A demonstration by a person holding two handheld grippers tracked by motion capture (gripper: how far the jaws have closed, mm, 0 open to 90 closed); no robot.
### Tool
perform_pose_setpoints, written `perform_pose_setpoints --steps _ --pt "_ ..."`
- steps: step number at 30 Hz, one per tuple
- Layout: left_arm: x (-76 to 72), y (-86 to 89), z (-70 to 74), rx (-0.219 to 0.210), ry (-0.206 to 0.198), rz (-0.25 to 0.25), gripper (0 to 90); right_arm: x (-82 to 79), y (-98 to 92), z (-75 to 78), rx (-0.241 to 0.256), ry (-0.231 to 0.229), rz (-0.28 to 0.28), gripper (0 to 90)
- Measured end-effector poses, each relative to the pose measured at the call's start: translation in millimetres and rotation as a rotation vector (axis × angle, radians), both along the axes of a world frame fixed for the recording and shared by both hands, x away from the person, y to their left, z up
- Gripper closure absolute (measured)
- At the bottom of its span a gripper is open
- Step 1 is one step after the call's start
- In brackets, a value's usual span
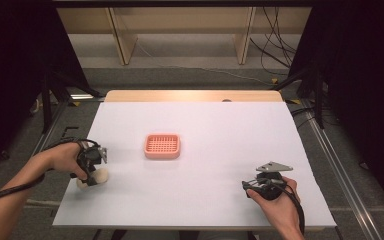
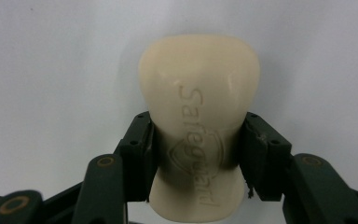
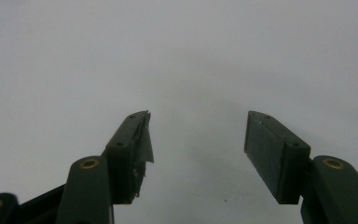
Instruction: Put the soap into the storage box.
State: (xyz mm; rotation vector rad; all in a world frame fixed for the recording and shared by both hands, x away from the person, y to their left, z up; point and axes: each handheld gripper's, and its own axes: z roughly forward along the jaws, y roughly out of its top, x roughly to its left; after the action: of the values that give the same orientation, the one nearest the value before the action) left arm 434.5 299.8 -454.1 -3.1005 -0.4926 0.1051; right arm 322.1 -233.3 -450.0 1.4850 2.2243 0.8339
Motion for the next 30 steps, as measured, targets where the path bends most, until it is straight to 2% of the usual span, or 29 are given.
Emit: perform_pose_setpoints --steps 3,7,15,16,19,21,27,30 --pt "-0.4 -0.1 0.0 -0.003 0.003 0.001 49.6 1.3 -1.0 -1.0 -0.007 -0.012 0.017 41.1" --pt "0.1 -0.3 1.0 -0.003 -0.005 -0.001 49.7 0.5 0.1 -0.7 -0.005 -0.008 0.006 41.1" --pt "1.1 -2.1 9.3 0.011 0.006 -0.004 49.7 0.7 0.4 -1.0 -0.001 -0.005 0.007 41.1" --pt "0.8 -2.0 9.3 0.001 -0.006 -0.003 49.7 0.7 0.6 -1.0 0.002 -0.001 0.006 41.1" --pt "1.5 -2.9 11.8 0.006 -0.001 -0.01 49.7 0.6 1.3 -0.7 0.001 0.001 0.003 41.1" --pt "0.6 -3.0 11.2 -0.011 -0.015 -0.004 49.7 0.5 1.4 -0.8 0.001 -0.004 -0.002 41.1" --pt "1.1 -5.4 14.5 0.005 0.001 -0.005 49.7 0.6 1.1 -1.1 0.004 -0.007 0.001 41.1" --pt "1.1 -7.5 16.3 -0.003 -0.007 -0.007 49.7 0.5 0.3 -0.7 -0.003 -0.007 0.005 41.1"
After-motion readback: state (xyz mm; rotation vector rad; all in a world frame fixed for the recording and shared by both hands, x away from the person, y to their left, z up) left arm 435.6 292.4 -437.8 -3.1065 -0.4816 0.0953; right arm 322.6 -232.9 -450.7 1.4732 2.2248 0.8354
